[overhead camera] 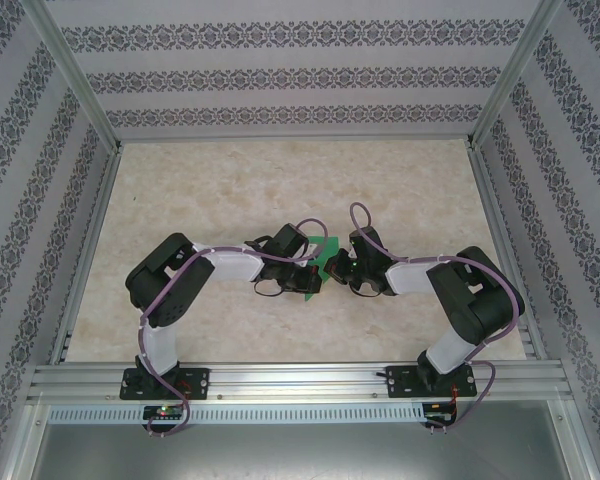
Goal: Fold a paper plane with a square sheet of paper (pick it up from the middle)
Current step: Third fold the triangle at the center of the table.
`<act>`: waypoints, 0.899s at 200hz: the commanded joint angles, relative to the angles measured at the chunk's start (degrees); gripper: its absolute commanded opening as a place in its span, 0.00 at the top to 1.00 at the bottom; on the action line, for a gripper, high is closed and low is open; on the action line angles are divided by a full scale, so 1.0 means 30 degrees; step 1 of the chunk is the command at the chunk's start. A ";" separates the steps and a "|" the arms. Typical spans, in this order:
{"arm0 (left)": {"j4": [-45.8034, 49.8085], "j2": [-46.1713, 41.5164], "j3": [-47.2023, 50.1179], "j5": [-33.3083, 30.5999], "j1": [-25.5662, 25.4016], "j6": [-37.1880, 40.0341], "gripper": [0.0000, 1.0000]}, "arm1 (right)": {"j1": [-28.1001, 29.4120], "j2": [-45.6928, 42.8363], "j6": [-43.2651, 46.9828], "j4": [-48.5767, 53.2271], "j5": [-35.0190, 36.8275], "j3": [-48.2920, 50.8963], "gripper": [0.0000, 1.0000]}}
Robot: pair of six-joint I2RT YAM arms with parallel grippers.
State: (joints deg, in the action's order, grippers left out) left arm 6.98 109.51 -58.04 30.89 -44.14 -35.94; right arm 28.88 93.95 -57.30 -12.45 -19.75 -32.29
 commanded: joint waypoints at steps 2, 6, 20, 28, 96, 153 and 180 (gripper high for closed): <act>0.2212 -0.0173 0.0880 0.0228 0.0239 0.0053 0.93 | 0.0212 0.0935 0.0547 0.2606 0.1632 0.0305 0.95; 0.2356 -0.0220 0.0899 0.0198 0.0241 0.0103 0.93 | 0.0216 0.0957 0.0526 0.2606 0.1631 0.0306 0.95; 0.2513 -0.0395 0.1132 0.0337 0.0240 0.0058 0.93 | 0.0208 0.0939 0.0505 0.2624 0.1660 0.0276 0.95; 0.2477 -0.0589 0.1293 0.0478 0.0233 0.0032 0.93 | 0.0197 0.0941 0.0525 0.2651 0.1633 0.0248 0.95; 0.2361 -0.1472 0.2724 0.0863 0.0405 -0.0686 0.92 | 0.0274 0.0682 0.0726 0.3083 0.1851 0.0214 0.95; 0.2552 -0.2991 0.3070 0.1507 0.0768 -0.0895 0.91 | 0.0304 0.0687 0.0757 0.3232 0.1748 -0.0013 0.95; 0.3477 -0.3893 0.2214 0.1171 0.0939 -0.0625 0.90 | 0.0303 0.0586 0.0712 0.3301 0.1648 -0.0176 0.94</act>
State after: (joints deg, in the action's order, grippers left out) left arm 13.41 101.47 -49.71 34.11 -42.30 -37.80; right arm 29.26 94.02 -56.82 -10.20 -19.20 -33.54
